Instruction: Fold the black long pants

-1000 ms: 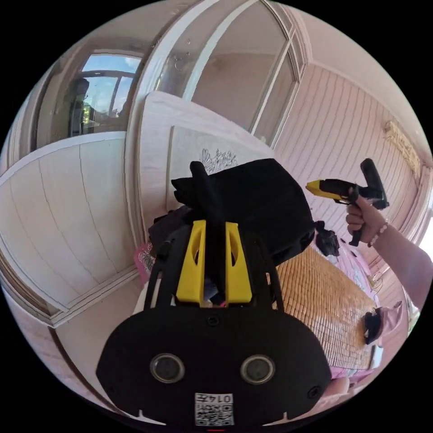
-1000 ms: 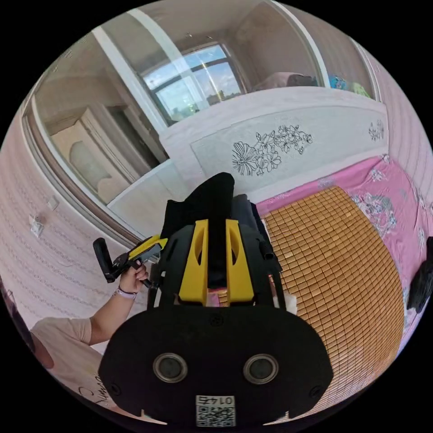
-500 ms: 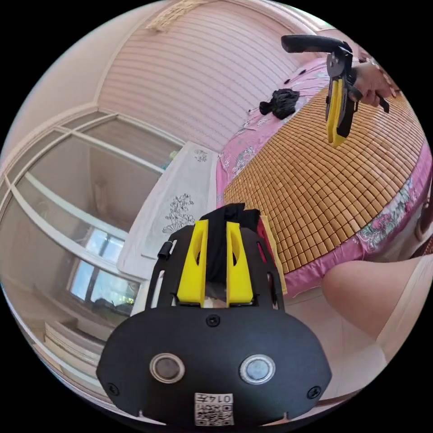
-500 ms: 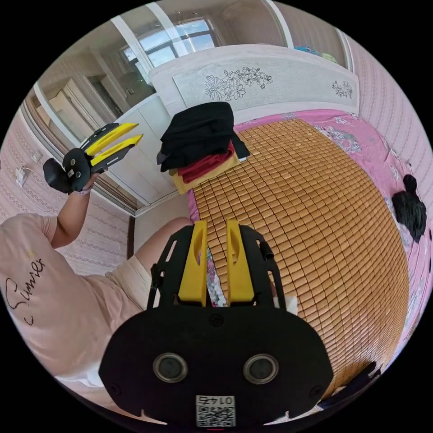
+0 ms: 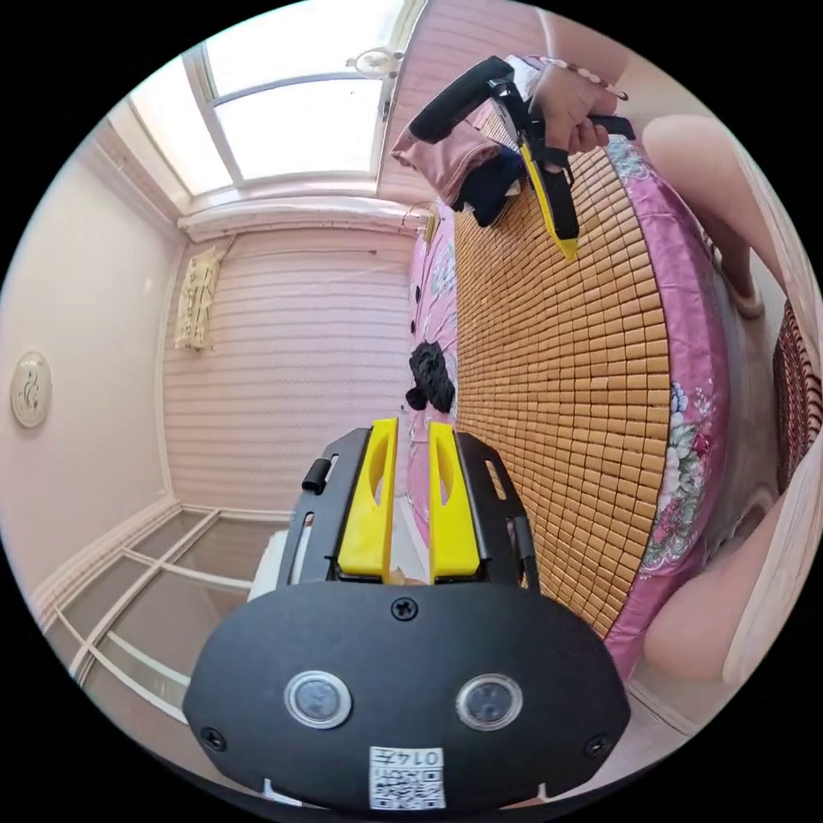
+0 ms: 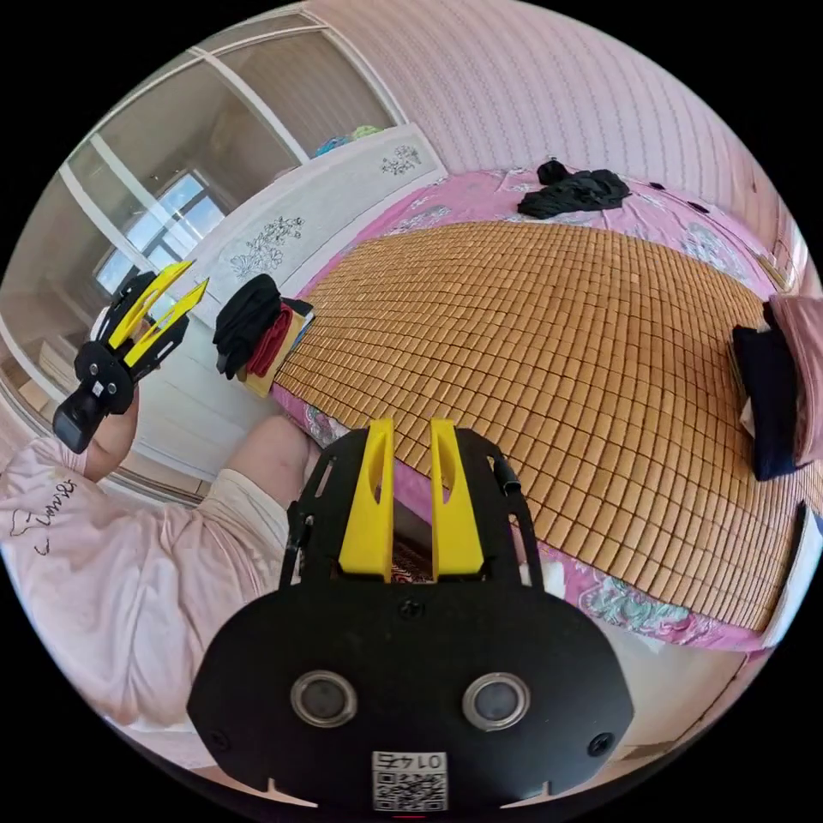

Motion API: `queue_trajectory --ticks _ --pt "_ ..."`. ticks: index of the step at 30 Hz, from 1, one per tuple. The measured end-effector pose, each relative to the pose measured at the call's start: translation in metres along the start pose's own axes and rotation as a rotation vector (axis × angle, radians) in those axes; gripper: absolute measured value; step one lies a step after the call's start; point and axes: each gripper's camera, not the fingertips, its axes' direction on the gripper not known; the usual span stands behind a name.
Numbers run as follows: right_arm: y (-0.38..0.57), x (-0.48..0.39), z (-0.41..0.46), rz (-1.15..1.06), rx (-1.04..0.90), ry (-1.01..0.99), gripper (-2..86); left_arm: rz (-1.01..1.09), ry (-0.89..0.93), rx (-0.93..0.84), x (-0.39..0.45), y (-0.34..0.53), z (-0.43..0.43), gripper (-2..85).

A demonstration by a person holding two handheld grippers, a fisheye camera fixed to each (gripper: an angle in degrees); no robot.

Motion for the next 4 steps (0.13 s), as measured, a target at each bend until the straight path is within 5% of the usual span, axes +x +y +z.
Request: queue_trajectory --ticks 4 --pt "0.052 0.058 -0.043 0.137 0.093 0.056 7.2 0.072 0.028 0.141 0.012 -0.095 0.016 6.5"
